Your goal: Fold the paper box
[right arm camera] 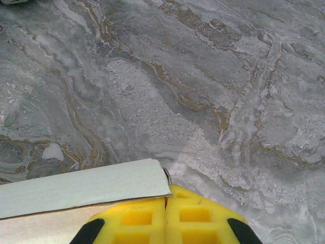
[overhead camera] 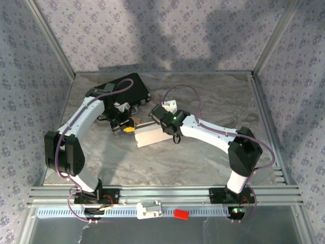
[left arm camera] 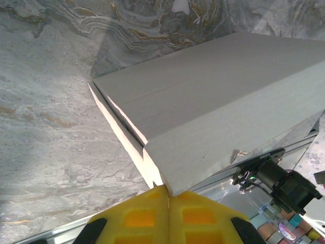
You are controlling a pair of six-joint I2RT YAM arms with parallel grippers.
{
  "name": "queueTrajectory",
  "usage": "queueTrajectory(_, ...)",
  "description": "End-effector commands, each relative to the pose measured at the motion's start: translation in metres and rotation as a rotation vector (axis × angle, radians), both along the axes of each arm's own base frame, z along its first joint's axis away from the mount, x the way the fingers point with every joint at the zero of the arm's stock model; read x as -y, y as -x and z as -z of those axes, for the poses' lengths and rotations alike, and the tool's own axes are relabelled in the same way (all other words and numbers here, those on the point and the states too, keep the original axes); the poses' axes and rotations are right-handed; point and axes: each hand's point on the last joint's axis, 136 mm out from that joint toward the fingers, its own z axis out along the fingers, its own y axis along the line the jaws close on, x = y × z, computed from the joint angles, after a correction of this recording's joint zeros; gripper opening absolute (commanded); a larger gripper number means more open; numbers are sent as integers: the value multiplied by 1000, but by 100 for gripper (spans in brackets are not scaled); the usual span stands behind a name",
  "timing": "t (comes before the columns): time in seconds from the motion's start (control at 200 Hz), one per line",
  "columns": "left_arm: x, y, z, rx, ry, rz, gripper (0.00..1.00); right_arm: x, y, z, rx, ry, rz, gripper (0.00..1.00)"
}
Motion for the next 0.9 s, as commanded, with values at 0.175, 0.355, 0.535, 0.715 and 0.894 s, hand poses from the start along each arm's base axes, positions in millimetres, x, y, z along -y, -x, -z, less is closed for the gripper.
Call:
queueTrajectory(0.175,19,11,-11,6,94,5,0,4,38,62,-252,66,-25,0)
queueTrajectory(0.355,24,17,-2,-11,122,-23,0,3,39,63,-256,58,-27,0)
queueTrajectory(0.535,22,13,-16,15,106,-6,0,2,38,63,-262,60,-29,0)
queueTrajectory(0.715,22,15,-18,17,113,-19,0,4,39,62,-264,56,-29,0)
queueTrajectory(0.894,-4,-11,-48,240,-47,-43,49,6,41,62,-265,49,-31,0)
